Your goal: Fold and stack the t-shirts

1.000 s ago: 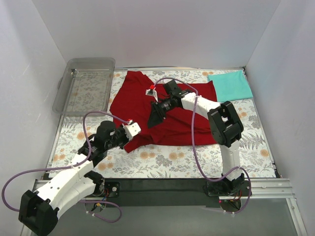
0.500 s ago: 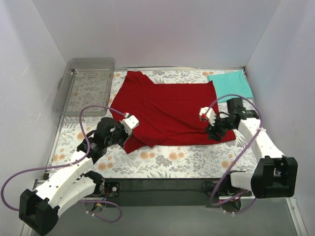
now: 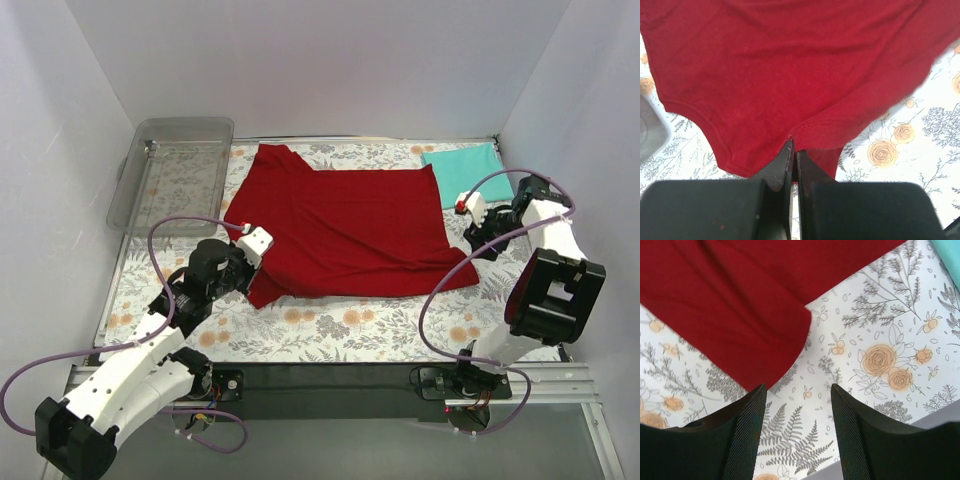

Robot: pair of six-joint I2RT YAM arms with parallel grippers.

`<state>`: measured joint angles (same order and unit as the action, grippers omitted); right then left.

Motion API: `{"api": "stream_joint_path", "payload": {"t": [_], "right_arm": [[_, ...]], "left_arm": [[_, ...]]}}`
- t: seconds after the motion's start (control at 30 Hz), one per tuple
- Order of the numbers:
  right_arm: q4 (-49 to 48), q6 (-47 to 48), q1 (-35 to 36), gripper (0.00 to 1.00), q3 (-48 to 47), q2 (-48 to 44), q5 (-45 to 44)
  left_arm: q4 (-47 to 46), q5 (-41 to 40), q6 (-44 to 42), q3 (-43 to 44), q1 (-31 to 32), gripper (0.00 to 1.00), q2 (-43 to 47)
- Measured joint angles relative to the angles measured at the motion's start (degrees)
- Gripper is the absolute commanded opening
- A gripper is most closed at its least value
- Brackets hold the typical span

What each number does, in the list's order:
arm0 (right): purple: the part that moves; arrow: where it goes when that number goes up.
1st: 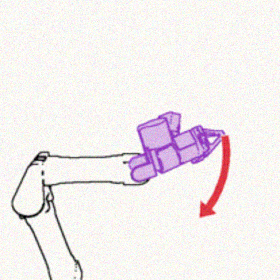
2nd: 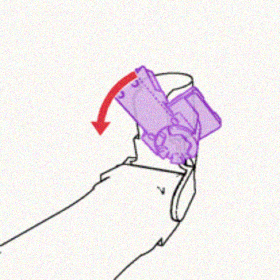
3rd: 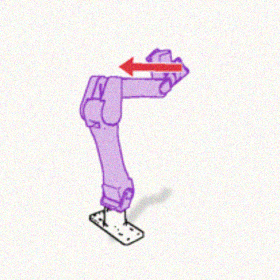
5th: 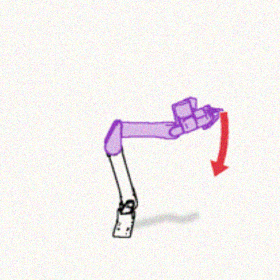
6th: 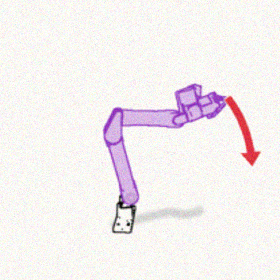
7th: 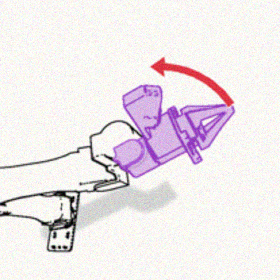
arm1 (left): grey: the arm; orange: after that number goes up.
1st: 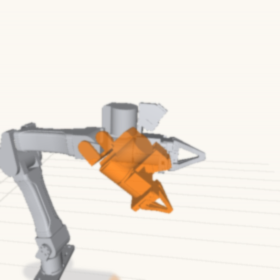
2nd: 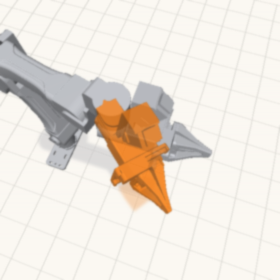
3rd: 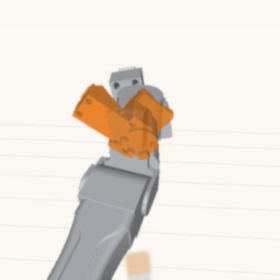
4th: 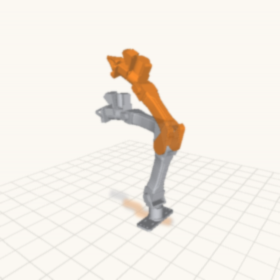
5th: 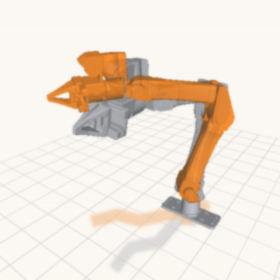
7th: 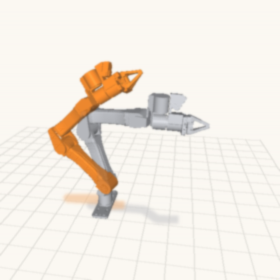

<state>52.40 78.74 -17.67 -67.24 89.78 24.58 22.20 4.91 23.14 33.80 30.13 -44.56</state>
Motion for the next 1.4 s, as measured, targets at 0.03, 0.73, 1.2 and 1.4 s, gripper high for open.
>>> {"api": "stream_joint_path", "payload": {"t": [0.03, 0.73, 1.2, 1.4], "right_arm": [[0.0, -1.2, 0.0, 0.52, -1.6, 1.7, 0.2], [0.2, -22.0, -1.3, 0.38, -8.0, 16.9, 4.0], [2.8, -14.4, -3.2, 0.41, 2.8, 5.2, 4.5], [4.7, 1.3, -3.2, 0.42, 10.2, 1.0, 1.4]], "left_arm": [[0.0, 0.0, 0.1, 0.0, 0.0, 0.00, 0.5], [2.1, -1.7, 0.3, 0.0, 0.0, 0.00, 3.7], [3.1, -3.0, 1.8, 1.8, 0.0, 0.00, -0.6], [3.0, -3.3, 2.2, 1.8, 0.0, 0.00, -1.1]]}}
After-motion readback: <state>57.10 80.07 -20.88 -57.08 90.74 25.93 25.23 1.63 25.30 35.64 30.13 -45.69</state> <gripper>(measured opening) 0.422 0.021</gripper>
